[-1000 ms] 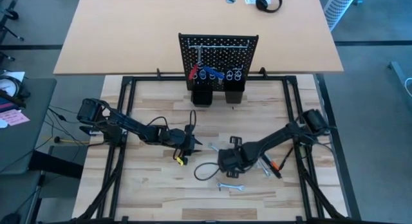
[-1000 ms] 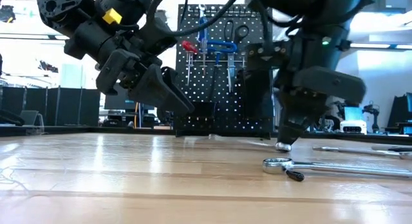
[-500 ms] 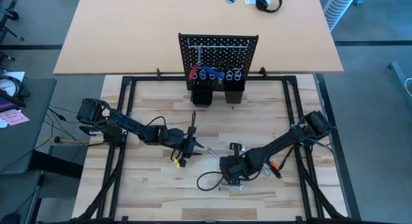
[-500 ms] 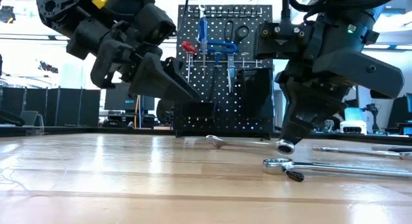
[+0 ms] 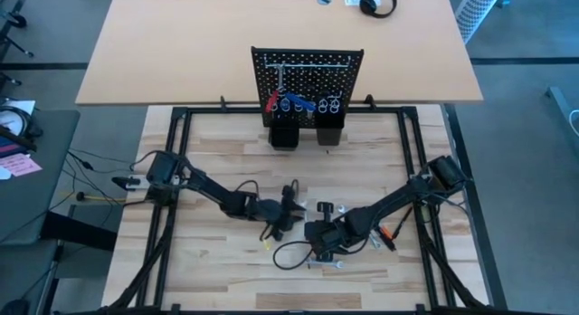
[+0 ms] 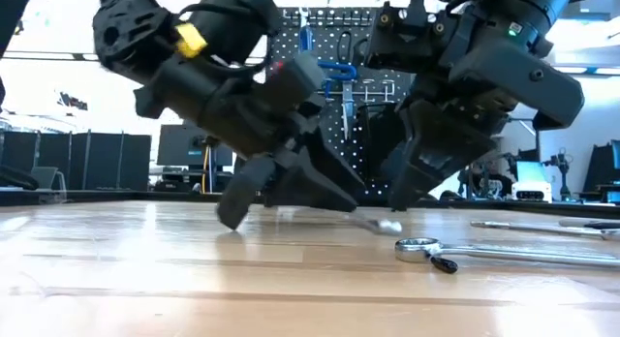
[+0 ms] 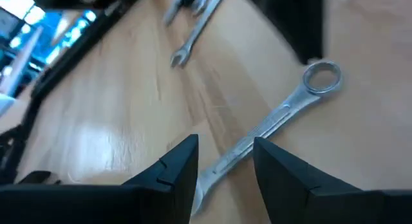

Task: Hang tools onto peg board
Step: Hang the wrench on the pegboard

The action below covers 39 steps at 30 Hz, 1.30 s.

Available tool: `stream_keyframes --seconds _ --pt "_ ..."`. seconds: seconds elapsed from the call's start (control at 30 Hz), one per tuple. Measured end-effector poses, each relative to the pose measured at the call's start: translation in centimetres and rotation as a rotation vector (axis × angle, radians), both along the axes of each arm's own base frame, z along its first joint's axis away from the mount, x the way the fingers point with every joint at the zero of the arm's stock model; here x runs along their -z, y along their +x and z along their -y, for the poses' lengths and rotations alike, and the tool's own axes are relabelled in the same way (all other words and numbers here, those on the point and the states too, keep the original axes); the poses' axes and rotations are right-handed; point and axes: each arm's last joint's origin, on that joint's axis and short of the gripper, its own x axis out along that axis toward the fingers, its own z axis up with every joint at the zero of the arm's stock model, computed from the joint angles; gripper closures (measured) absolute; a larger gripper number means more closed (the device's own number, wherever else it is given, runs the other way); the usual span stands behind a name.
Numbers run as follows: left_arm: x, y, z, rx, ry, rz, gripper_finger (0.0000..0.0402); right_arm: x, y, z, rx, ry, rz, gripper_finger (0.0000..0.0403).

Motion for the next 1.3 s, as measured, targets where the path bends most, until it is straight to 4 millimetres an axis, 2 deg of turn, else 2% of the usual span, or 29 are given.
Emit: stream_keyframes --seconds 0.17,0.33,0.47,0.67,0.83,1.0,1.13,1.3 --pt "-0.1 0.8 0.2 0.017 -0.008 -0.134 0.0273 0.0 -0.2 -0.4 -0.021 -0.005 -0.002 0.0402" --pt "-0.3 0.9 0.2 0.026 -0.03 -0.136 0.0289 -0.1 -0.4 -0.6 -0.035 -0.012 -0.007 0.0402" --pt "-0.2 1.0 0.1 0.006 -0.067 -0.134 0.0288 -0.9 -0.6 -0.5 -0.031 -0.008 -0.003 0.0392" --pt "-0.8 0.4 0.0 -0.048 -0.138 -0.173 0.0288 -0.6 0.1 1.1 0.1 0.053 -0.001 0.0343" --pt "-0.3 0.4 -0.8 -0.022 -0.366 -0.239 0.0289 1.9 1.5 3.1 0.178 0.133 -0.061 0.03" --pt "1.1 0.8 -0.9 -0.024 -0.432 -0.229 0.0309 4.0 2.8 4.2 0.193 0.247 -0.087 0.0263" --pt "1.2 0.7 -0.9 -0.019 -0.437 -0.233 0.0335 4.1 2.8 4.1 0.203 0.23 -0.075 0.0227" --pt "1.1 0.9 -1.0 -0.036 -0.474 -0.215 0.036 1.9 2.3 3.4 0.195 0.188 -0.003 0.0176"
